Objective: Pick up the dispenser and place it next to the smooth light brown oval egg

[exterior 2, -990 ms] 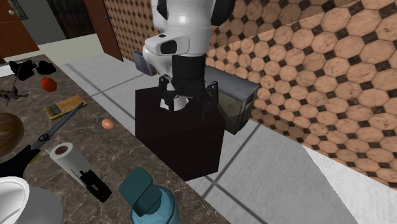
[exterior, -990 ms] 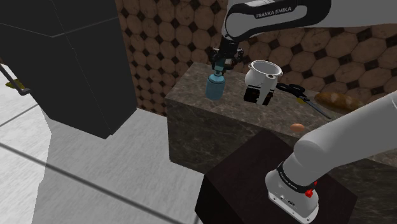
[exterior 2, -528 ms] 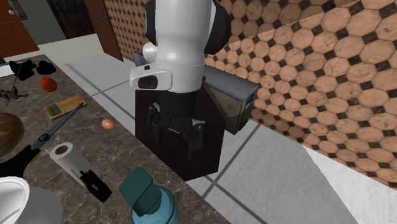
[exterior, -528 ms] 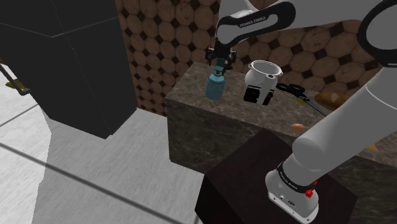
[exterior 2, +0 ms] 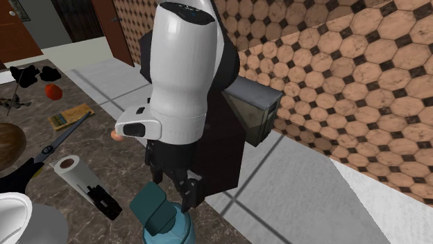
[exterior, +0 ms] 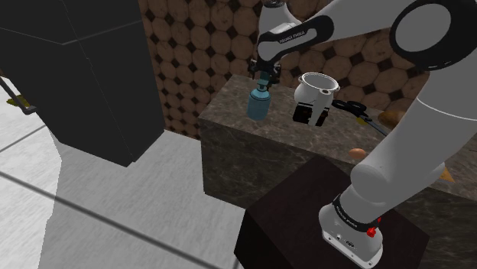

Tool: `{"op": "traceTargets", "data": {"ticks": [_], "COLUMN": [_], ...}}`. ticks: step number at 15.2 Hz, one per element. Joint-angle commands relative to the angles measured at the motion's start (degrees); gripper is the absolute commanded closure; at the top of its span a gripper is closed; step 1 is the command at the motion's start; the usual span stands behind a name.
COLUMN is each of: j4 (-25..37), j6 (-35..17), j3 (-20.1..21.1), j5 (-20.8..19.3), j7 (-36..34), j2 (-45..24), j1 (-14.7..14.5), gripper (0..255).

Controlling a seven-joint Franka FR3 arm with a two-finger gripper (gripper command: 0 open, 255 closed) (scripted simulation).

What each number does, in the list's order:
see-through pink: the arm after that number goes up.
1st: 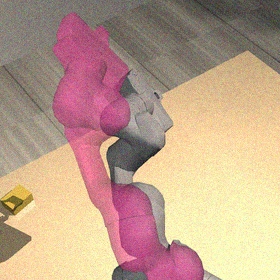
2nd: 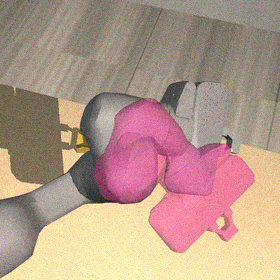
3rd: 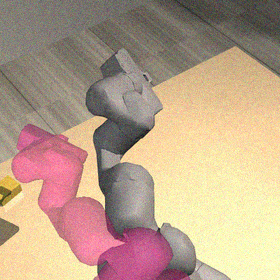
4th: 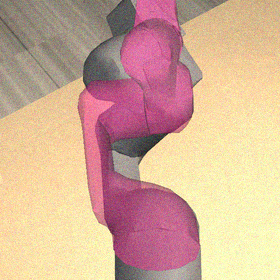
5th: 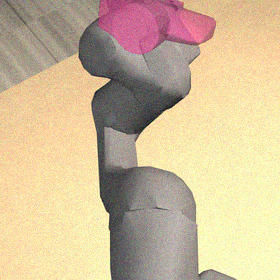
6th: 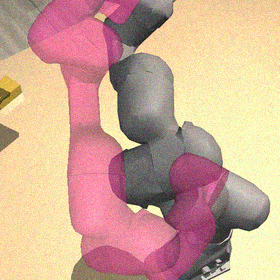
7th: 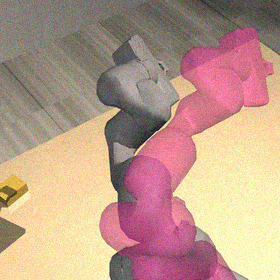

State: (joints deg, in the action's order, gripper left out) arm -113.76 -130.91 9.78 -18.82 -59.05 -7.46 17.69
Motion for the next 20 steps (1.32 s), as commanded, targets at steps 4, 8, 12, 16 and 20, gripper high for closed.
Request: {"op": "traceTargets", "data": {"ticks": [4, 8, 12, 16, 20], "j4": [-0.27, -0.32, -0.33, -0.32, -0.28], "j6": [-2.92, -3.26, -3.25, -3.24, -3.23], "j3": [-0.51, -0.57, -0.57, -0.57, -0.57], "j5": [-1.35, -1.49, -1.49, -1.49, -1.49], "j7": [-1.08, -1.18, -1.17, -1.17, -1.17], "j2": [-2.69, -2.99, -2.97, -2.97, -3.0], "j1": [0.17, 0.19, 0.19, 0.19, 0.19], "gripper": [0, 0, 0, 255, 255]}}
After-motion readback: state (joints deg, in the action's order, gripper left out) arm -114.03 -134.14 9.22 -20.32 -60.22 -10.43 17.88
